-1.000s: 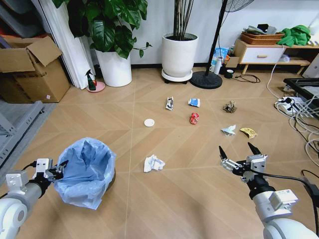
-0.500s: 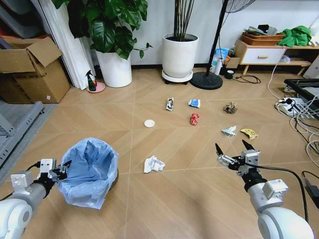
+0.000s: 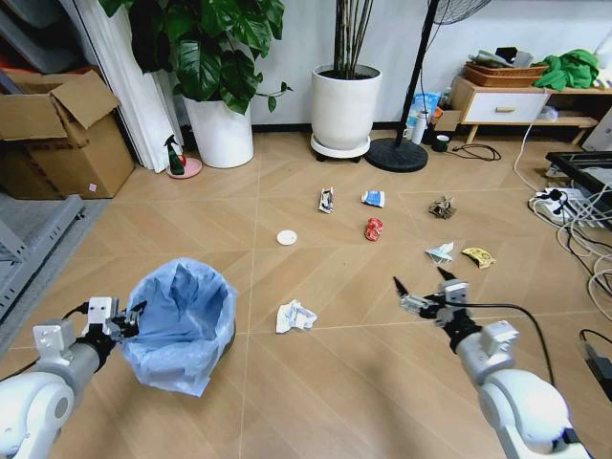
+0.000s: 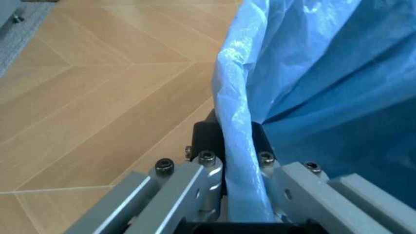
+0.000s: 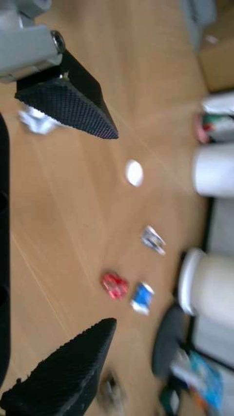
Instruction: Pick up the trash bin and place the garbage on the floor into it.
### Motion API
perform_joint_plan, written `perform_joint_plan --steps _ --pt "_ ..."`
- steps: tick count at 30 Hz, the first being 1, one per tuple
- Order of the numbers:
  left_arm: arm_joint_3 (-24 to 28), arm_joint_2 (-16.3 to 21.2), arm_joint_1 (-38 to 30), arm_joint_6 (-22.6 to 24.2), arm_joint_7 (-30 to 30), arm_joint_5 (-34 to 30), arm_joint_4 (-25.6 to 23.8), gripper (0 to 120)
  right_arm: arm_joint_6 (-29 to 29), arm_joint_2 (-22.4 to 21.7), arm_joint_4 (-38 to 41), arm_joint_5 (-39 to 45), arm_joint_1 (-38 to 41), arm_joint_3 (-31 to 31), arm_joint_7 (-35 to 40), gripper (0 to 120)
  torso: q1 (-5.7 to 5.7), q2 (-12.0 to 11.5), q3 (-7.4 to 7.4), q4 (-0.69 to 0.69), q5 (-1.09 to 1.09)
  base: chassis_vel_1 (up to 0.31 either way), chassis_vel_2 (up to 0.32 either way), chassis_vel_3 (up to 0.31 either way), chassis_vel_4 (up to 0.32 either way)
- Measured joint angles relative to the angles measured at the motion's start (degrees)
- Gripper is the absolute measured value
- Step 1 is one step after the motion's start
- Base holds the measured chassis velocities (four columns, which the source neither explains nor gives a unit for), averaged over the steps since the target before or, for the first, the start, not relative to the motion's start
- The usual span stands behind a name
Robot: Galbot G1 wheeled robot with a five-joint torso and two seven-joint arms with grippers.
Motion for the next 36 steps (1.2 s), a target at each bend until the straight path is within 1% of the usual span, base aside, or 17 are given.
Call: perform_joint_plan --steps 1,2,5,6,8,10,11,14,15,19,20,22,23,25,26,31,36 --pt "-0.2 0.2 -0.1 0.0 -0.1 -0.3 0.3 0 -0.4 -2.9 -3.2 1.3 2.2 -3.2 0.1 100 0.00 0.0 0.00 0.02 -0.01 0.000 0.000 0.000 0.000" --pt "-0.2 0.2 -0.1 0.0 -0.1 -0.3 0.3 0 -0.4 -2.9 -3.2 1.3 2.2 -3.2 0.1 100 0.00 0.0 0.00 0.02 -0.01 0.000 0.000 0.000 0.000" --pt "-0.9 0.3 -0.2 -0.2 -0.2 -0.4 1.1 0 -0.5 -8.3 -10.7 4.1 9.0 -12.0 1.0 100 0.00 0.0 0.01 0.03 0.00 0.000 0.000 0.000 0.000" --pt "-0.9 0.3 -0.2 -0.2 -0.2 -0.4 1.1 0 -0.5 -8.3 -10.7 4.1 9.0 -12.0 1.0 100 0.00 0.0 0.01 0.03 0.00 0.000 0.000 0.000 0.000" --pt "-0.9 0.7 -0.4 -0.2 -0.5 -0.5 1.1 0 -1.5 -9.6 -16.3 7.7 16.4 -19.9 1.9 100 0.00 0.0 0.01 0.02 -0.02 0.000 0.000 0.000 0.000" --pt "-0.9 0.7 -0.3 -0.1 -0.7 -0.6 0.9 0 -1.4 -9.1 -20.2 8.5 20.5 -24.5 1.9 100 0.00 0.0 0.01 0.03 -0.02 0.000 0.000 0.000 0.000" --pt "-0.9 0.7 -0.3 -0.1 -0.7 -0.6 0.9 0 -1.4 -9.1 -20.2 8.5 20.5 -24.5 1.9 100 0.00 0.0 0.01 0.03 -0.02 0.000 0.000 0.000 0.000" --pt "-0.9 0.8 0.1 -0.1 -0.9 -0.7 0.3 0 -1.3 -6.2 -27.7 9.5 26.6 -31.1 1.6 100 0.01 0.0 0.01 0.02 -0.04 0.000 0.000 0.000 0.000" --pt "-0.9 0.8 0.1 -0.1 -0.9 -0.7 0.3 0 -1.3 -6.2 -27.7 9.5 26.6 -31.1 1.6 100 0.01 0.0 0.01 0.02 -0.04 0.000 0.000 0.000 0.000" --pt "-1.1 1.1 0.4 -0.1 -0.9 -0.9 -0.2 0 2.0 1.2 -39.7 9.5 34.4 -39.3 1.0 100 0.01 0.0 0.01 0.03 -0.01 0.000 0.000 0.000 0.000" --pt "-1.1 1.1 0.4 -0.1 -0.9 -0.9 -0.2 0 2.0 1.2 -39.7 9.5 34.4 -39.3 1.0 100 0.01 0.0 0.01 0.03 -0.01 0.000 0.000 0.000 0.000" --pt "-1.2 1.3 0.4 -0.1 -0.9 -1.0 -0.3 0 3.6 3.8 -45.3 9.5 38.4 -42.7 0.8 100 0.01 0.0 0.00 0.04 -0.02 0.000 0.000 0.000 0.000" --pt "-1.2 1.3 0.4 -0.1 -0.9 -1.0 -0.3 0 3.6 3.8 -45.3 9.5 38.4 -42.7 0.8 100 0.01 0.0 0.00 0.04 -0.02 0.000 0.000 0.000 0.000" --pt "-1.1 1.7 0.4 -0.1 -0.9 -1.2 -0.4 0 5.1 6.6 -52.8 9.5 42.7 -46.4 0.7 100 0.01 0.0 0.01 0.05 -0.04 0.000 0.000 0.000 0.000" --pt "-1.1 1.7 0.4 -0.1 -0.9 -1.2 -0.4 0 5.1 6.6 -52.8 9.5 42.7 -46.4 0.7 100 0.01 0.0 0.01 0.05 -0.04 0.000 0.000 0.000 0.000" --pt "-0.9 2.1 0.5 -0.1 -0.9 -1.4 -1.1 0 5.2 10.0 -60.9 9.1 45.4 -47.4 0.7 100 0.01 0.0 0.00 0.01 -0.03 0.000 0.000 0.000 0.000" --pt "-0.9 2.1 0.6 -0.1 -0.9 -1.4 -1.2 0 5.2 11.6 -64.5 8.1 46.1 -47.0 0.7 100 0.00 0.0 0.00 0.02 -0.03 0.000 0.000 0.000 0.000"
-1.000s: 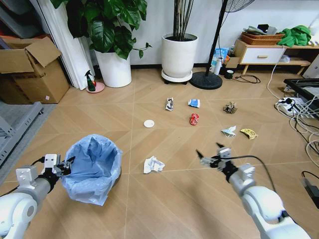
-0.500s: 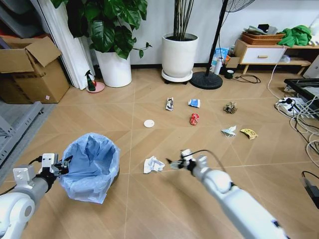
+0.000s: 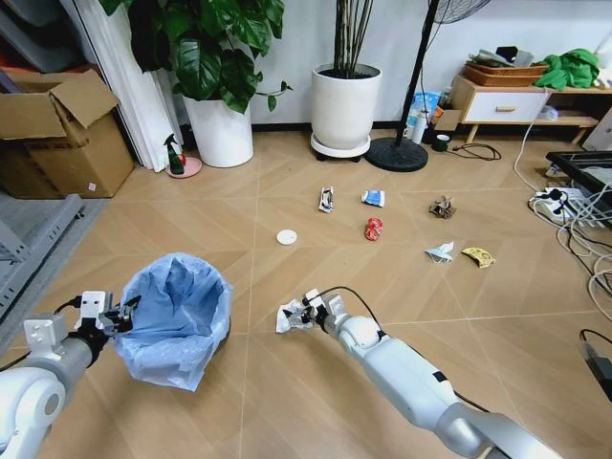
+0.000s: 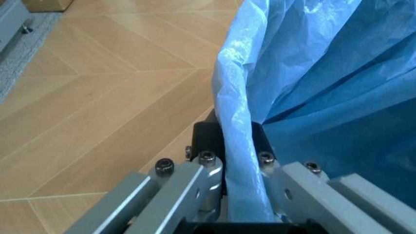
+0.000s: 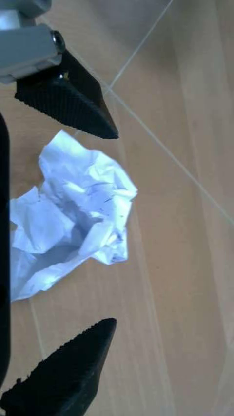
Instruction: Pick up the trash bin and place the garbage on the floor into it.
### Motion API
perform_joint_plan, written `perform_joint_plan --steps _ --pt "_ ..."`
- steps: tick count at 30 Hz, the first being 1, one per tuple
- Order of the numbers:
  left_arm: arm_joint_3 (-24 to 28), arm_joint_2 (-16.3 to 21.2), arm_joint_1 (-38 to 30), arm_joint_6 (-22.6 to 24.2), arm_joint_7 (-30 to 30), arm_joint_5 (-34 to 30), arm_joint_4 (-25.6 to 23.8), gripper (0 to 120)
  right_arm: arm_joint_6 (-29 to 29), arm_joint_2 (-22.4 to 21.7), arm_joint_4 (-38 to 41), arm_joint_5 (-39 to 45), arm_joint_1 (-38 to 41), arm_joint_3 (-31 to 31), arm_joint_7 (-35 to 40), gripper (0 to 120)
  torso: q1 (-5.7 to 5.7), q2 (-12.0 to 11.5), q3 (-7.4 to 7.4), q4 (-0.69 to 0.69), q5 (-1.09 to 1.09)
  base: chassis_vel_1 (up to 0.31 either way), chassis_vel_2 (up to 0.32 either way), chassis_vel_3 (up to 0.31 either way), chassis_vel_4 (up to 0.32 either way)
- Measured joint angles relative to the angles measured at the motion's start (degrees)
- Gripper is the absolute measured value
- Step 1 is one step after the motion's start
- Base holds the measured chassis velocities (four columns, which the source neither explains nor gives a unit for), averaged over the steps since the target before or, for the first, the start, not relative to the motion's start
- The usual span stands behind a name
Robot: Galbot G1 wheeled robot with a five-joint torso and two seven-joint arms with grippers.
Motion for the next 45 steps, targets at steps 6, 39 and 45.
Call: perform_joint_plan --steps 6,39,45 --pt "0.1 0.0 0.0 0.0 0.0 0.0 0.0 0 0.2 1.3 -2.9 -0.9 0.5 0.5 -0.7 100 0.00 0.0 0.00 0.00 0.00 0.000 0.000 0.000 0.000" --pt "0.7 0.3 -0.1 0.7 -0.1 -0.9 -0.8 0 -0.3 4.9 -10.9 -5.4 1.4 3.7 -1.1 35 0.00 0.0 0.00 0.00 0.02 0.000 0.000 0.000 0.000" --pt "0.7 0.2 -0.1 0.7 -0.1 -0.9 -0.9 0 -0.1 4.7 -10.5 -5.5 1.3 4.2 -0.6 10 0.00 0.0 0.00 0.00 0.01 0.000 0.000 0.000 0.000"
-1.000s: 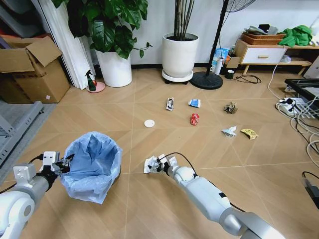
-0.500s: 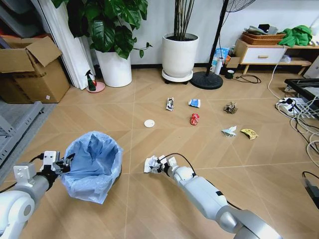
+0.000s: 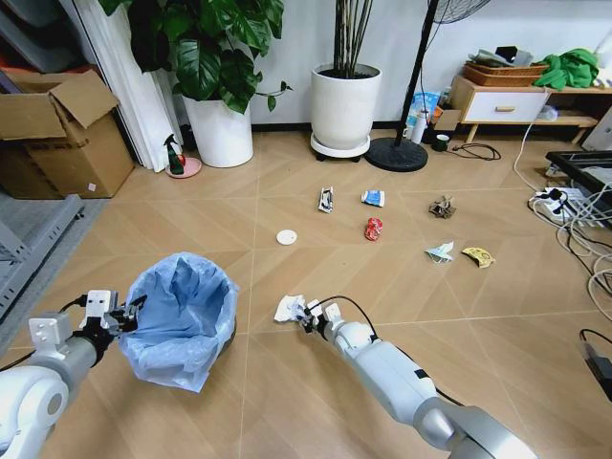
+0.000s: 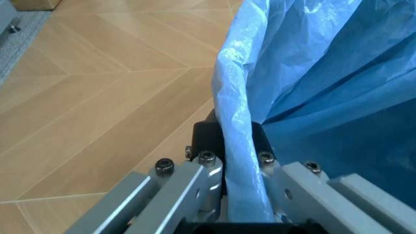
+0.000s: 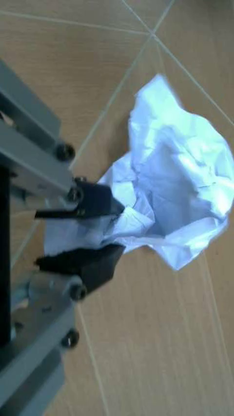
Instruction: Pick up the trash bin and place the garbage on the floor into it.
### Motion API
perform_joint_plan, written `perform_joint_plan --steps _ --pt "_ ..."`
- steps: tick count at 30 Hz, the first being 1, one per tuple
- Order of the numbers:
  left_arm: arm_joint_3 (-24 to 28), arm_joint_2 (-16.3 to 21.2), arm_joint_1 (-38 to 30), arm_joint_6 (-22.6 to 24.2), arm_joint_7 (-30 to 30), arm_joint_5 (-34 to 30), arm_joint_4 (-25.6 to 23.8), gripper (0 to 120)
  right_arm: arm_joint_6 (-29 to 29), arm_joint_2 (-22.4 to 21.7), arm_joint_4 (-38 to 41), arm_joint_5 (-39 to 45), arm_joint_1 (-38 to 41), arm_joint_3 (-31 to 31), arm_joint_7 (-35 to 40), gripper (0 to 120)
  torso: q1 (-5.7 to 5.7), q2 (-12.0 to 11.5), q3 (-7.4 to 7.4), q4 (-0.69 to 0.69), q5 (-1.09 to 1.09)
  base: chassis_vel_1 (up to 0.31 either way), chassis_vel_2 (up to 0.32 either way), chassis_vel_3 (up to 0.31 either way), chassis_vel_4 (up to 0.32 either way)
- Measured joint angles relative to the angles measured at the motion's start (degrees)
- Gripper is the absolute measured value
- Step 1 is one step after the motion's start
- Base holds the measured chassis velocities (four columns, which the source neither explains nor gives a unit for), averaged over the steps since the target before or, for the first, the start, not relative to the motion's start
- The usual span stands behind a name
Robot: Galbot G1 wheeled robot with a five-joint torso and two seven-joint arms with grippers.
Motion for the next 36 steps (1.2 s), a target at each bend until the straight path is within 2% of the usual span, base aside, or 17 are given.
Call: perform_joint_plan --steps 1,4,17,22,27,36 --pt "0.0 0.0 0.0 0.0 0.0 0.0 0.0 0 0.0 0.0 0.0 0.0 0.0 0.0 0.0 10 0.00 0.0 0.00 0.00 0.00 0.000 0.000 0.000 0.000" --pt "0.0 -0.1 0.0 0.0 0.0 0.0 -0.1 0 0.1 0.0 0.6 -0.2 -0.2 0.6 0.3 0 0.00 0.0 0.00 0.00 0.00 0.000 0.000 0.000 0.000" --pt "0.1 -0.3 0.2 0.2 0.0 0.2 -0.1 0 0.1 -2.6 9.5 -1.3 -1.4 2.9 1.1 0 0.00 0.0 0.00 0.00 0.01 0.000 0.000 0.000 0.000" --pt "1.0 0.0 -0.1 1.0 -0.3 0.2 0.8 0 -1.4 -4.5 18.1 -0.3 -1.4 3.1 1.5 0 0.00 0.0 0.01 0.00 0.00 0.000 0.000 0.000 0.000" --pt "2.4 1.4 -0.9 2.7 -1.8 -2.4 1.7 0 -4.3 -7.1 30.6 6.7 0.7 2.0 1.5 0 0.00 0.0 0.00 0.00 0.00 0.000 0.000 0.000 0.000" --pt "3.3 3.6 -2.4 4.0 -2.7 -5.2 3.8 0 -5.7 -8.9 39.6 11.7 4.2 -0.4 1.2 0 0.00 0.0 0.00 0.00 -0.01 0.000 0.000 0.000 0.000"
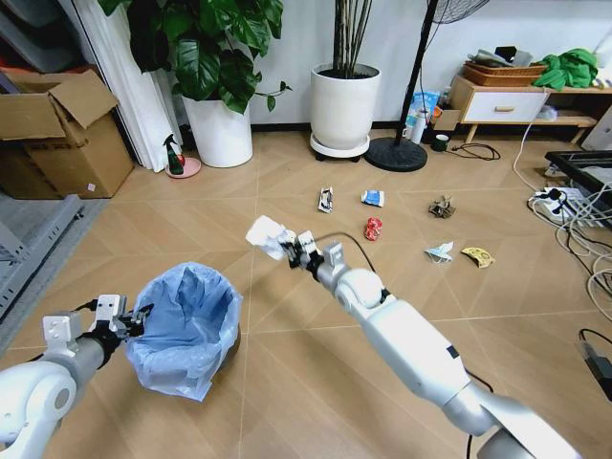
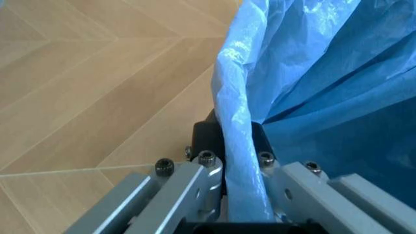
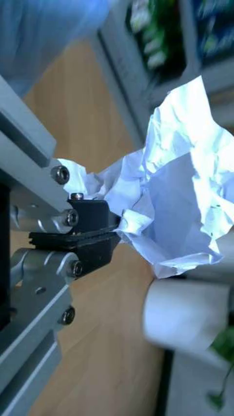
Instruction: Pick up the trash bin and place the garbage on the floor into it.
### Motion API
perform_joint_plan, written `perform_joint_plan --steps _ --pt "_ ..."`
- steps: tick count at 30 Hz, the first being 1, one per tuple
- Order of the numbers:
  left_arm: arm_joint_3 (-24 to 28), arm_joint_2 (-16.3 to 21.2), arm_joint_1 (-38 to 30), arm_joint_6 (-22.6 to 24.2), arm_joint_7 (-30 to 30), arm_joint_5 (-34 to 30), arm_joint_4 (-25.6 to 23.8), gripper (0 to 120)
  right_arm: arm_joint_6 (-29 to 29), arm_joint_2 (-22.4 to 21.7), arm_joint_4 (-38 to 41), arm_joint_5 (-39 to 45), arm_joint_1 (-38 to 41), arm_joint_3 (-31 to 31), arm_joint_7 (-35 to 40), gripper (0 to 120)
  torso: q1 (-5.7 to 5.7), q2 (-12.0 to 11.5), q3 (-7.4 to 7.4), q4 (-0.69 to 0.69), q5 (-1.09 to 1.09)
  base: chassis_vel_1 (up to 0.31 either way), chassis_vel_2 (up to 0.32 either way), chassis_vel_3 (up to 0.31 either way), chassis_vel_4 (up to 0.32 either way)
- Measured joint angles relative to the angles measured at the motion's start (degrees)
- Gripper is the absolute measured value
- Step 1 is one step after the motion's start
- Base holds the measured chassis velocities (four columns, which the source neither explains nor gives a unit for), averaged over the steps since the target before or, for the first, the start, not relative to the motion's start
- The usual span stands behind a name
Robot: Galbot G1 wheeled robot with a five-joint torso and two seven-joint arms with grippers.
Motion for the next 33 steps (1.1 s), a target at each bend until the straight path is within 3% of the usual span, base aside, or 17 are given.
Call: perform_joint_plan --steps 9,16,24,33 --pt "2.4 2.9 -4.9 1.3 -0.7 -4.3 4.5 0 -5.3 -1.5 16.3 10.4 4.8 -10.3 0.2 0 0.00 0.0 0.00 0.01 0.00 0.000 0.000 0.000 0.000" --pt "3.3 4.4 -7.1 1.3 -0.7 -5.1 5.5 0 -7.1 -2.2 19.5 12.3 4.5 -14.8 1.7 0 0.00 0.0 0.00 0.00 0.00 0.000 0.000 0.000 0.000" --pt "3.1 4.2 -7.3 1.3 -0.5 -5.0 5.7 0 -6.3 -3.4 17.9 6.5 3.2 -17.6 2.4 0 0.00 0.0 0.00 0.00 0.01 0.000 0.000 0.000 0.000" --pt "2.9 3.4 -7.2 1.2 -0.4 -4.7 5.5 0 -6.3 -2.4 17.0 5.1 4.0 -18.5 4.5 29 0.00 0.0 0.00 0.00 0.01 0.000 0.000 0.000 0.000"
